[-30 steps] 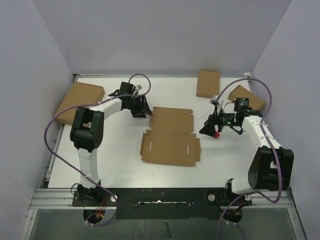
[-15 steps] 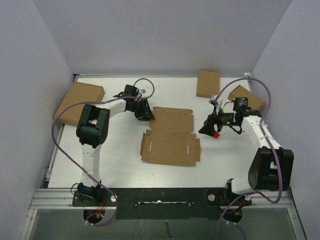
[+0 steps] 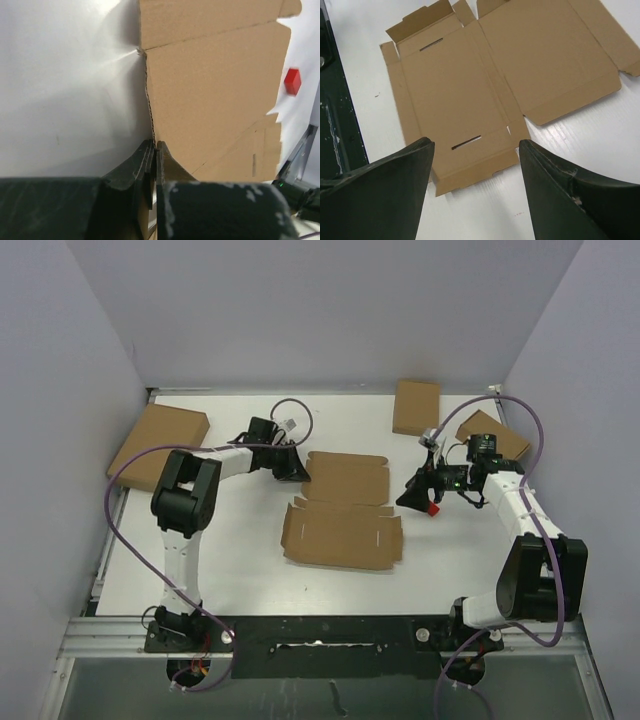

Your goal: Fold the paper box

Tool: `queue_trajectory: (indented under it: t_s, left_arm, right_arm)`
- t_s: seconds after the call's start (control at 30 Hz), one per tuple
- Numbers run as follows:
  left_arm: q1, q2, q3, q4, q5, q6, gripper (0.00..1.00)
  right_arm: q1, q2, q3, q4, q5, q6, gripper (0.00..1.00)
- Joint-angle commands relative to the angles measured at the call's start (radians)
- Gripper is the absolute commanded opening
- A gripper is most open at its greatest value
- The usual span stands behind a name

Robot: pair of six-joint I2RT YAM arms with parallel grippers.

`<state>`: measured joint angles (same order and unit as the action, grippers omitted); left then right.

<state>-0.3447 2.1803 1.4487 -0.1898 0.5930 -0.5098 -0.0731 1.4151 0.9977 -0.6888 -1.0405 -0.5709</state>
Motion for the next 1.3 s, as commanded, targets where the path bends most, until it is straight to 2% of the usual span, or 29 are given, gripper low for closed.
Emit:
queue_trajectory:
  t_s: [0.0, 0.2, 0.4, 0.7, 0.93, 1.27]
  left_arm:
    - [-0.002, -0.223, -0.155, 0.308, 0.031, 0.128, 0.00]
    - [-0.002, -0.425, -0.376, 0.598, 0.091, 0.238, 0.00]
    - [0.000, -0.551, -0.536, 0.790, 0.150, 0.275, 0.00]
    - [0.007, -0.627, -0.656, 0.921, 0.195, 0.309, 0.00]
    - [0.007, -0.638, -0.701, 1.026, 0.231, 0.278, 0.00]
    - [0.006, -0.686, -0.735, 1.060, 0.251, 0.261, 0.00]
  right_arm:
    - [-0.015, -0.037, -0.003, 0.046, -0.099, 0.033, 0.70]
    - [-0.034, -0.056, -0.015, 0.111, -0.135, 0.104, 0.73]
    - [-0.048, -0.060, 0.022, 0.156, -0.175, 0.162, 0.80]
    - [-0.091, -0.105, 0.046, 0.266, -0.139, 0.250, 0.82]
    - [-0.076, -0.028, 0.058, 0.259, -0.140, 0.186, 0.82]
    - [-0.012, 0.022, 0.084, 0.324, -0.114, 0.174, 0.82]
